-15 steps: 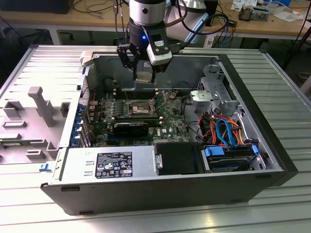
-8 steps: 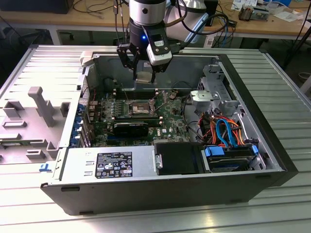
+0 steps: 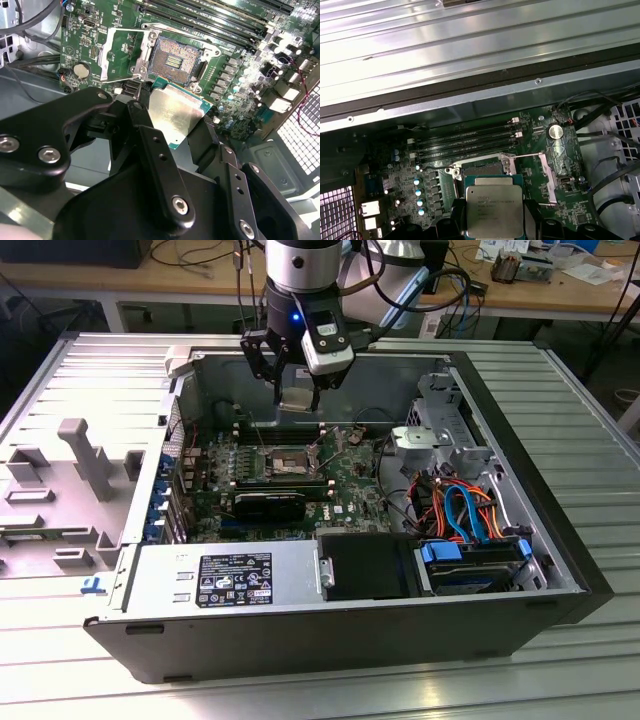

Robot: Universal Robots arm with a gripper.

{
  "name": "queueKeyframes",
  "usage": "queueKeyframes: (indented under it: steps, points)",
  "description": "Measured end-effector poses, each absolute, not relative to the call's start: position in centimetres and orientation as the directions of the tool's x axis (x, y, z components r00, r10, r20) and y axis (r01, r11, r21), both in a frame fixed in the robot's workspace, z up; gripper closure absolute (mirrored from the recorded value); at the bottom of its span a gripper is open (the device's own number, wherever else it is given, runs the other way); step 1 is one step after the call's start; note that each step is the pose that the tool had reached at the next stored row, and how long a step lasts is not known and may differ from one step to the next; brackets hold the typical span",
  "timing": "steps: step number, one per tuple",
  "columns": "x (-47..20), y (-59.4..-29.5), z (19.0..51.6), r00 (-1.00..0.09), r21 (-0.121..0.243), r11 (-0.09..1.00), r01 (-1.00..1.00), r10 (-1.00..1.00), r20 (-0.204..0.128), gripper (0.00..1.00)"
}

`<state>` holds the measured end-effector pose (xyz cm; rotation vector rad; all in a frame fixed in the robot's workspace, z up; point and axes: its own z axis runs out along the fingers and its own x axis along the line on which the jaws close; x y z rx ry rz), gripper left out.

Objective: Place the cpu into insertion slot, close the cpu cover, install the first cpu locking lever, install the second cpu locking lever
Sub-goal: 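Place the cpu into insertion slot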

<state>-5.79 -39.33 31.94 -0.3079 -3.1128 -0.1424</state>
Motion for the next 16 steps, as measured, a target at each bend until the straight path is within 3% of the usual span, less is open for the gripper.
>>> queueKeyframes:
  steps: [16]
  points:
    - [-5.79, -39.33, 31.93, -0.977, 0.089, 0.973, 0.211, 0.210, 0.019, 0.45]
